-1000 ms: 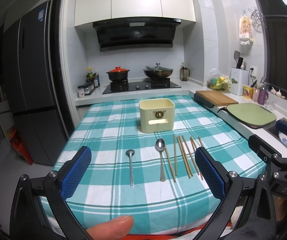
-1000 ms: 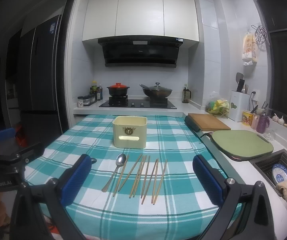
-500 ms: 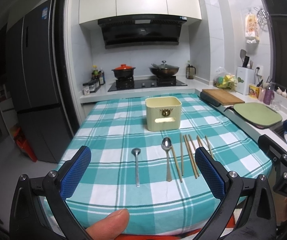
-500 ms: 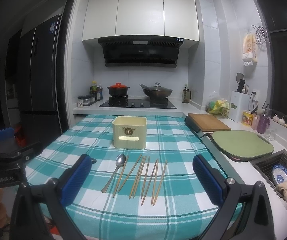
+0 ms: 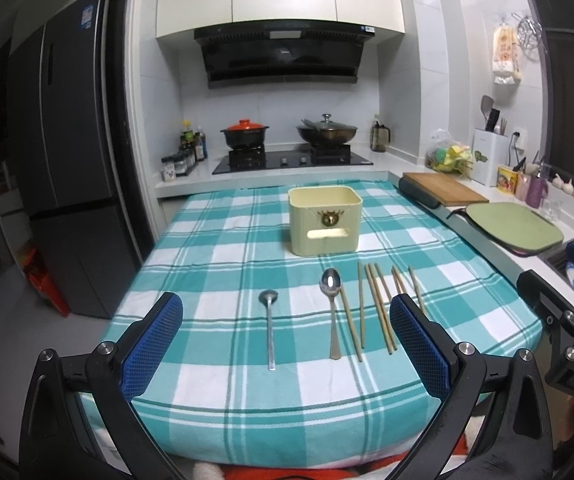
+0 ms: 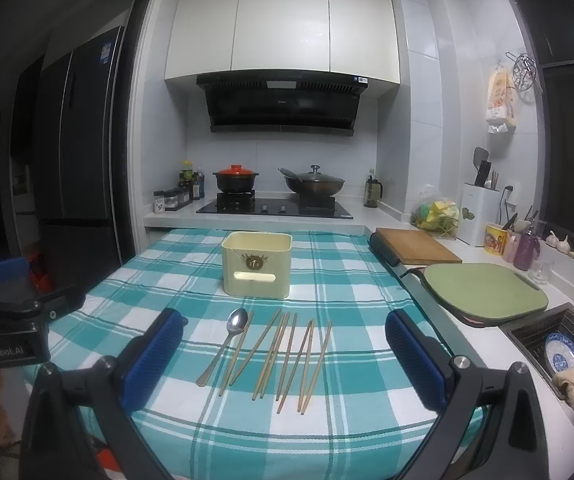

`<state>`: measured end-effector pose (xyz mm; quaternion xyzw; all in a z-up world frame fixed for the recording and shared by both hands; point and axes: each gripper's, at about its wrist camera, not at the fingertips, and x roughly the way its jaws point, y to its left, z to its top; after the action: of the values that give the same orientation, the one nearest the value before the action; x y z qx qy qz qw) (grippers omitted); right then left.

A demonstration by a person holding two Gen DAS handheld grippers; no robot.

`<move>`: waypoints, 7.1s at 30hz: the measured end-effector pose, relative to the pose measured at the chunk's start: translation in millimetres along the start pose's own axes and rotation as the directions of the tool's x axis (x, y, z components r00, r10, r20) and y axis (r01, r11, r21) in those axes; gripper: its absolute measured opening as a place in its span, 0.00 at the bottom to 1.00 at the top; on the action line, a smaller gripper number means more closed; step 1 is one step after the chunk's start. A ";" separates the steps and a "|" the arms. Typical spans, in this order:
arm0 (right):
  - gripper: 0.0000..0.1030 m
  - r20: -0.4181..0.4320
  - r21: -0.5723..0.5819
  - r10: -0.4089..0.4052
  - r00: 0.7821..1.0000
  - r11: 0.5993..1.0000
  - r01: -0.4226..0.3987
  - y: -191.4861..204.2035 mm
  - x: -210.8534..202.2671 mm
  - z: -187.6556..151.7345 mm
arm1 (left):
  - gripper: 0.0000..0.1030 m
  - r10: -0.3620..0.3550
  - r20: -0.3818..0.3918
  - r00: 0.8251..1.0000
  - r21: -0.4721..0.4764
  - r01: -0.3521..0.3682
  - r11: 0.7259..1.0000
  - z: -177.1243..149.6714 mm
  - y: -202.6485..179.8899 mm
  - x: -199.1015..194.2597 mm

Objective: Organize utensils

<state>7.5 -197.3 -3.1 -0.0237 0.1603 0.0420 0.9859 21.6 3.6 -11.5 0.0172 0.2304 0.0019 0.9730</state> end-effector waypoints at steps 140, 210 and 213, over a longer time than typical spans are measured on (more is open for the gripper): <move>0.07 -0.684 0.106 0.115 0.720 0.993 -0.057 -88.9 426.1 -70.9 | 0.35 -0.055 -0.489 0.871 -0.165 -0.030 0.986 -49.5 100.3 353.2; 0.08 -0.292 0.066 0.269 0.918 0.963 -0.261 -6.0 520.2 140.6 | 0.37 -0.219 -0.322 0.921 -0.088 0.202 0.976 184.8 8.2 461.9; 0.16 -0.357 0.133 0.260 0.897 0.965 -0.227 -13.5 533.7 138.0 | 0.51 -0.198 -0.317 0.928 -0.088 0.180 0.980 187.6 8.8 456.3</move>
<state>556.5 -162.4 -41.7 0.0324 0.3474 0.1526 0.9246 513.6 11.6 -48.1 -0.0336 0.3874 -0.0824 0.9176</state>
